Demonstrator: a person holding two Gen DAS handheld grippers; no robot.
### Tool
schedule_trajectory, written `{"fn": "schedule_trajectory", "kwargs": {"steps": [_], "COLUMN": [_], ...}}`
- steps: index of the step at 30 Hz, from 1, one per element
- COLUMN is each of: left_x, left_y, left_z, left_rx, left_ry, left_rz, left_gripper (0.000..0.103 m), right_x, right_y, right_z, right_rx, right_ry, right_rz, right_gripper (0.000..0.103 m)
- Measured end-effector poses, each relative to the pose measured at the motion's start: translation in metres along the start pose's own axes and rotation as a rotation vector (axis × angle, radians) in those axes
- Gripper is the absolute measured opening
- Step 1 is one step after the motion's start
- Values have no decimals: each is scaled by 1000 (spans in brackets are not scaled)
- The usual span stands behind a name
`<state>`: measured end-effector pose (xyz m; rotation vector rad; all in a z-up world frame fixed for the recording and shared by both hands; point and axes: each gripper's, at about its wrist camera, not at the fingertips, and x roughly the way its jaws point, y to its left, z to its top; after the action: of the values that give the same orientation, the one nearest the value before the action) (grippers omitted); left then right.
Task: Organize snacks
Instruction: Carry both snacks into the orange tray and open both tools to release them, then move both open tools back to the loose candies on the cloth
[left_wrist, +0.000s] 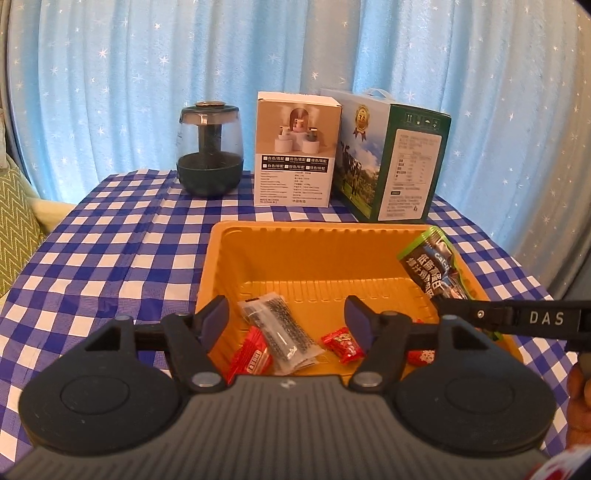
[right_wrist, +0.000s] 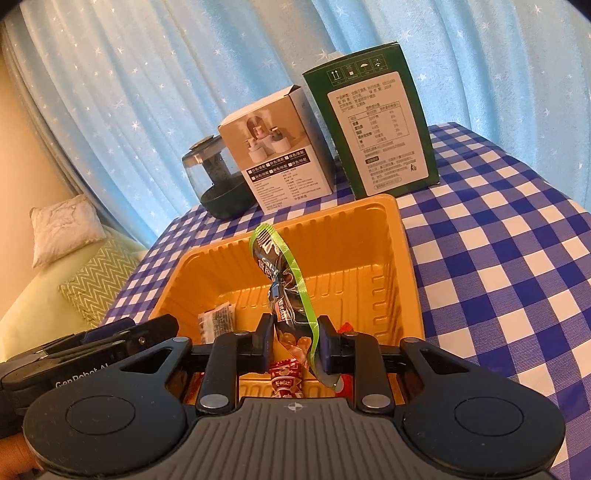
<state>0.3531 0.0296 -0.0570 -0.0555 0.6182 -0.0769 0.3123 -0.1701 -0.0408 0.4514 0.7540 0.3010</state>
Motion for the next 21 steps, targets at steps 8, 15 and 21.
{"fn": "schedule_trajectory", "kwargs": {"steps": [8, 15, 21], "left_x": [-2, -3, -11], "left_y": [2, 3, 1], "left_z": [-2, -2, -2], "left_rx": [10, 13, 13], "left_ry": [2, 1, -9], "left_rz": [6, 12, 14], "left_gripper": [70, 72, 75], "right_x": [0, -10, -20], "right_y": [-6, -8, -5], "right_z": [1, 5, 5], "right_rx": [36, 40, 19], "right_ry": [-42, -103, -135], "right_rz": [-14, -22, -36], "right_gripper": [72, 78, 78]}}
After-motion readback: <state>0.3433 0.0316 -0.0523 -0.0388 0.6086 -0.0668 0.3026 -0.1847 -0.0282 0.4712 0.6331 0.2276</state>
